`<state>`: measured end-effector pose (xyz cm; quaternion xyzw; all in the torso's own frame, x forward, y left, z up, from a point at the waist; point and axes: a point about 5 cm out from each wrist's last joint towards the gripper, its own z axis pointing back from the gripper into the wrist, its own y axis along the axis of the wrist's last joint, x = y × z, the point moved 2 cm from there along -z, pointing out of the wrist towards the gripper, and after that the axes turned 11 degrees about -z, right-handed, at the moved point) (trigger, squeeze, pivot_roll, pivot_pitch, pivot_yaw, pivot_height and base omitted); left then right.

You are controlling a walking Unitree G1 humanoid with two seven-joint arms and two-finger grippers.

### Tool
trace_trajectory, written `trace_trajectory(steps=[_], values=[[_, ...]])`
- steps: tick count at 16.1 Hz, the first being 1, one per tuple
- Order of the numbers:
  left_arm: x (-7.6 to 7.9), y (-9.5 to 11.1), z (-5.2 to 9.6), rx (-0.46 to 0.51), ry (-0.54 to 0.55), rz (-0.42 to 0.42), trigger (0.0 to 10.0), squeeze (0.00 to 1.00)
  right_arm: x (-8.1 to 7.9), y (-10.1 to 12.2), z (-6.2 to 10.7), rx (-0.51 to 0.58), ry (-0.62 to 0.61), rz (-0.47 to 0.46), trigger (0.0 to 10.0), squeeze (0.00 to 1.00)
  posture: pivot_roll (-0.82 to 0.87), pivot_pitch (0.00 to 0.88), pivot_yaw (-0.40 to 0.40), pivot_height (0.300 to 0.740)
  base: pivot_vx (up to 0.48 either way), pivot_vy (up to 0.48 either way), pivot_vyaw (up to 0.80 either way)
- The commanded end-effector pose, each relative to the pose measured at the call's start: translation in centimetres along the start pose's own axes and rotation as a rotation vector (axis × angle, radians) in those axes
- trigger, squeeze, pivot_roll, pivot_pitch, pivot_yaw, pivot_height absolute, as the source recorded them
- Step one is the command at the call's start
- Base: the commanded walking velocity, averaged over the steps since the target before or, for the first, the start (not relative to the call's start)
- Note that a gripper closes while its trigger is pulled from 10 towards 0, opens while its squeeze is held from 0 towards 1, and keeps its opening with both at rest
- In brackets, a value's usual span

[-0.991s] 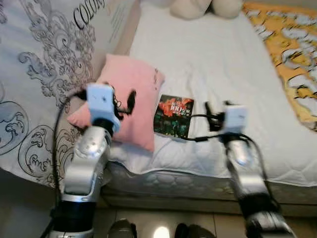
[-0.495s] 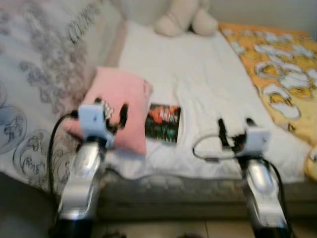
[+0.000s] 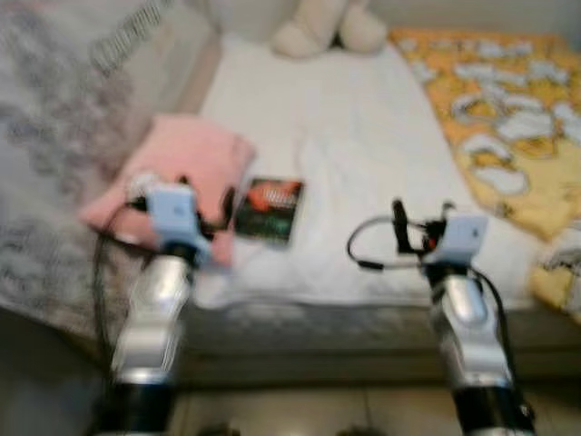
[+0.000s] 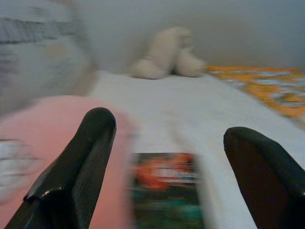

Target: Clean up the room

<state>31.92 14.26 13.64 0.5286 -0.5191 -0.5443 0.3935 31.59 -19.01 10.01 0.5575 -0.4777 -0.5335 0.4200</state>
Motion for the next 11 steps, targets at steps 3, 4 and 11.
trace_trajectory(steps=[3,4,11], values=[[-1.4,-1.0,-0.9,-0.091,0.07,-0.009,10.0,0.0,-0.5,0.1,-0.1,-0.002,0.004,0.009,10.0,0.0,-0.09,0.0,0.042,0.736,0.314,-0.355,0.0],[-1.7,-1.6,-1.0,-0.116,0.089,0.009,10.0,0.0,-0.9,0.1,-0.2,-0.008,0.021,0.01,10.0,0.0,-0.09,0.0,0.048,0.736,0.352,-0.322,0.0],[-0.2,-0.2,-2.5,-0.042,0.048,-0.016,10.0,0.0,-2.1,0.0,-0.8,-0.026,0.076,0.045,10.0,0.0,-0.1,0.0,0.031,0.736,0.352,-0.322,0.0]])
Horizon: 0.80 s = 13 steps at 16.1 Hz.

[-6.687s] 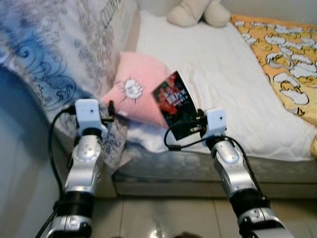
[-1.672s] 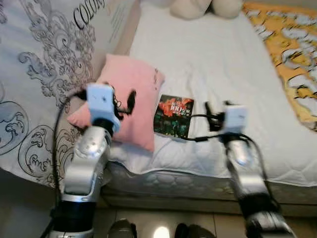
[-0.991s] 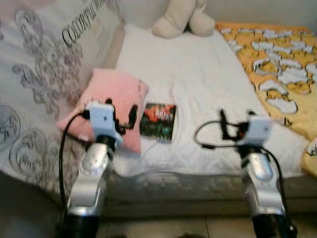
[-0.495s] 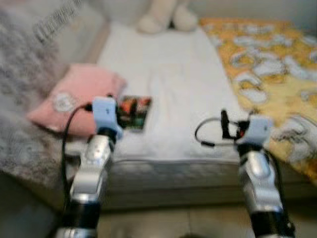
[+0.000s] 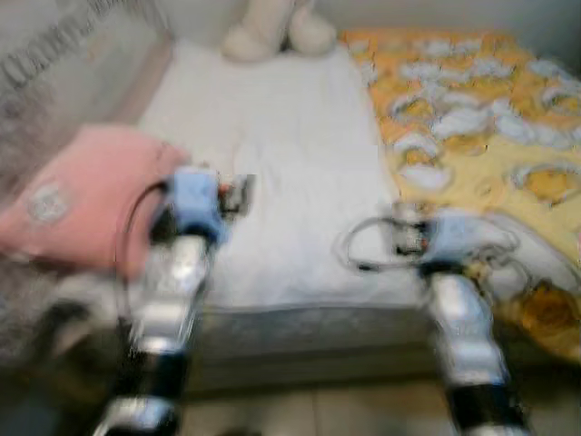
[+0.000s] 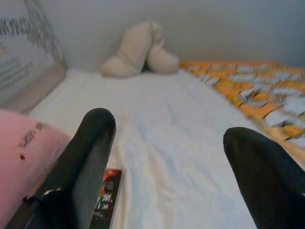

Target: Clean up the room

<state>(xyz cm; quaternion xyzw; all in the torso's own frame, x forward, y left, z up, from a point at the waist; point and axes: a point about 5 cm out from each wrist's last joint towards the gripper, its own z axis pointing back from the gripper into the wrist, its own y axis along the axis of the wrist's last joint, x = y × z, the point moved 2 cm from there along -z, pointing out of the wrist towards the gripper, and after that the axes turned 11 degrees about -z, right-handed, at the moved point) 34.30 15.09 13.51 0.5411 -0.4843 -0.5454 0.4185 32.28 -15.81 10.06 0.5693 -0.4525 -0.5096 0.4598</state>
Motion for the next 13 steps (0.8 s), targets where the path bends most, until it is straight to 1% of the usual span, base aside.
trace_trajectory(steps=[1,2,4,5,9,13], values=[[1.0,0.3,-0.2,0.013,-0.018,0.01,10.0,0.0,1.1,0.6,-0.1,0.011,-0.022,0.024,10.0,0.0,-0.1,0.0,0.031,0.736,0.349,-0.322,0.0],[1.2,0.4,-0.3,0.017,-0.025,0.01,10.0,0.0,1.1,0.5,-0.1,0.002,-0.02,0.03,10.0,0.0,-0.1,0.0,0.032,0.736,0.349,-0.326,0.0],[1.7,0.5,-0.5,0.024,-0.053,-0.01,10.0,0.0,1.2,0.1,-0.3,-0.026,-0.024,0.01,10.0,0.0,-0.1,0.0,0.031,0.736,0.341,-0.334,-0.72],[1.6,0.0,-0.5,0.0,-0.042,-0.019,10.0,0.0,1.3,0.0,-0.3,-0.025,-0.032,0.014,10.0,0.0,-0.09,0.0,0.029,0.736,0.0,0.0,-0.61],[2.5,-0.1,-0.3,0.011,-0.112,0.004,10.0,0.0,1.6,0.0,-0.2,-0.025,-0.032,0.016,10.0,0.0,-0.09,0.0,0.025,0.736,0.0,0.0,-0.63],[2.8,-0.4,-0.3,0.003,-0.116,-0.011,10.0,0.0,2.2,-0.1,-0.1,-0.021,-0.051,0.014,10.0,0.01,-0.11,0.0,0.026,0.736,0.0,0.0,-0.67]])
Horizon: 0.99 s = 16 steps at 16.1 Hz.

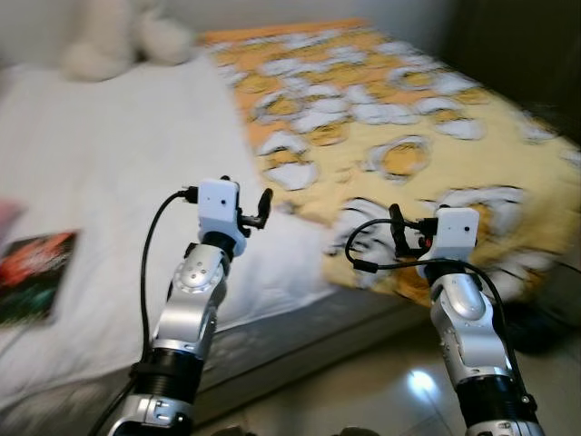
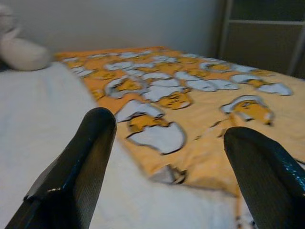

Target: Clean up the room

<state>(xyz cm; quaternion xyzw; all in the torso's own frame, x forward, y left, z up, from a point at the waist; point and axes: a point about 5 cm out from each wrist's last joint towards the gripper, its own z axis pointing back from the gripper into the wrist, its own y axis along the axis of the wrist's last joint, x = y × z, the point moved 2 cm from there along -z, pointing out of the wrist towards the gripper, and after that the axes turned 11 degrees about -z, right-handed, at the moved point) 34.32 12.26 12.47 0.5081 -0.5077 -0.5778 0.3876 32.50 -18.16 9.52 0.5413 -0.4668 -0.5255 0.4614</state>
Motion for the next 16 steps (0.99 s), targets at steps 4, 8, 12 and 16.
trace_trajectory(steps=[4,8,12,16], values=[[-0.1,-0.1,-0.4,-0.005,-0.008,-0.011,10.0,0.0,0.3,0.1,0.2,0.011,-0.006,-0.008,10.0,0.03,-0.11,0.0,0.023,0.736,0.0,0.0,-0.68],[-1.5,-0.6,-0.6,-0.033,0.102,-0.039,10.0,0.0,0.9,0.0,0.6,0.015,-0.026,-0.018,10.0,0.04,-0.12,0.0,0.02,0.736,0.0,0.0,-0.67],[-0.9,-1.0,-0.4,-0.047,0.058,-0.028,10.0,0.0,1.1,-0.4,0.8,0.0,-0.042,-0.007,10.0,0.03,-0.12,0.0,0.023,0.736,0.0,0.0,-0.31],[-0.9,-1.0,-0.5,-0.046,0.056,-0.033,10.0,0.0,0.6,-0.3,0.5,0.006,-0.027,-0.004,10.0,0.03,-0.11,0.0,0.025,0.736,0.22,0.0,0.0]])
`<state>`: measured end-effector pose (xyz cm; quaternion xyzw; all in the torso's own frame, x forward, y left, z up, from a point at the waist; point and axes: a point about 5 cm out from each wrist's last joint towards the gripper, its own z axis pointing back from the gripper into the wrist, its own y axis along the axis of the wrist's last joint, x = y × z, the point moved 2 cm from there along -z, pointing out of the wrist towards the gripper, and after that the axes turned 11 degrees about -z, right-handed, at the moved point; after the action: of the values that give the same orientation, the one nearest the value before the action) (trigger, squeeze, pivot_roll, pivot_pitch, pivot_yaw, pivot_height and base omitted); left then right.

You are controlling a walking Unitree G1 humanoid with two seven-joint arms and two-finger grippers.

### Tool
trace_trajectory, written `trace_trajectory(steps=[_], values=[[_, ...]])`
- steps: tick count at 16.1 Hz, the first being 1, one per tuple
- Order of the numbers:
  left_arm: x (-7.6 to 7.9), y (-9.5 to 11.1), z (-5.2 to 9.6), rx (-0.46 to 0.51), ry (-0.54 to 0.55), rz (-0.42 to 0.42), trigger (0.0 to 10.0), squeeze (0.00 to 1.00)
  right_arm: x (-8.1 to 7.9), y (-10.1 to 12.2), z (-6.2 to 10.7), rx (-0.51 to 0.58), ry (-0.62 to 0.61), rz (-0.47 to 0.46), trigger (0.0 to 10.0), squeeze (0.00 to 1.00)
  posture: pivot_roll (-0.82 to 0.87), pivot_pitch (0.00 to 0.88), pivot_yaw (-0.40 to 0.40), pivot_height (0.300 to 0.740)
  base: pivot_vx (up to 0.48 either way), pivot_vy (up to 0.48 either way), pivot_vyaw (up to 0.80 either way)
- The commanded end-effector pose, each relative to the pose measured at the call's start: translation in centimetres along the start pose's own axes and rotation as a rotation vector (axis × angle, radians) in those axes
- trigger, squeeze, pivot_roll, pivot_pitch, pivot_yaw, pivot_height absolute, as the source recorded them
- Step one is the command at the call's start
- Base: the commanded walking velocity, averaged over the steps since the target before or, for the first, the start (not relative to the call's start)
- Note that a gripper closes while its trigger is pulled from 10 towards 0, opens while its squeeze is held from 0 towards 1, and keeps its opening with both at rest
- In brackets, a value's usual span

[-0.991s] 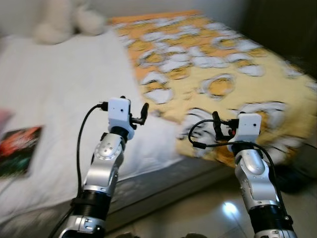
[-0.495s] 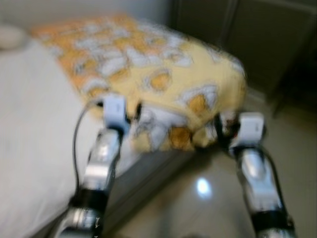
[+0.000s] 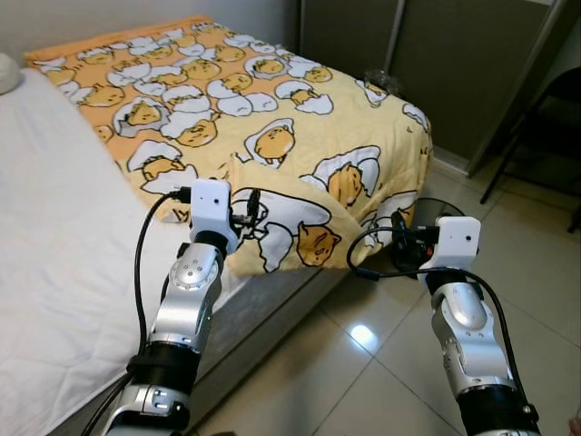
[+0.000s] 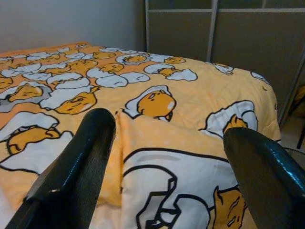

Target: Clean up the room

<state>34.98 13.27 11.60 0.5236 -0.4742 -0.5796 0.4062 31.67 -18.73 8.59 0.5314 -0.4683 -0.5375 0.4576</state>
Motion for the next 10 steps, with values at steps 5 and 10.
trace_trajectory(steps=[5,10], values=[[0.34,0.51,-0.16,0.027,-0.024,0.024,10.0,0.0,-0.2,0.65,-0.4,0.029,0.011,-0.004,10.0,0.04,-0.11,0.0,0.026,0.736,0.48,0.0,0.0],[0.36,0.95,-0.5,0.041,-0.02,0.063,10.0,0.0,-0.21,1.05,-0.8,0.042,0.014,-0.007,10.0,0.04,-0.12,0.0,0.022,0.736,0.469,0.0,0.0]])
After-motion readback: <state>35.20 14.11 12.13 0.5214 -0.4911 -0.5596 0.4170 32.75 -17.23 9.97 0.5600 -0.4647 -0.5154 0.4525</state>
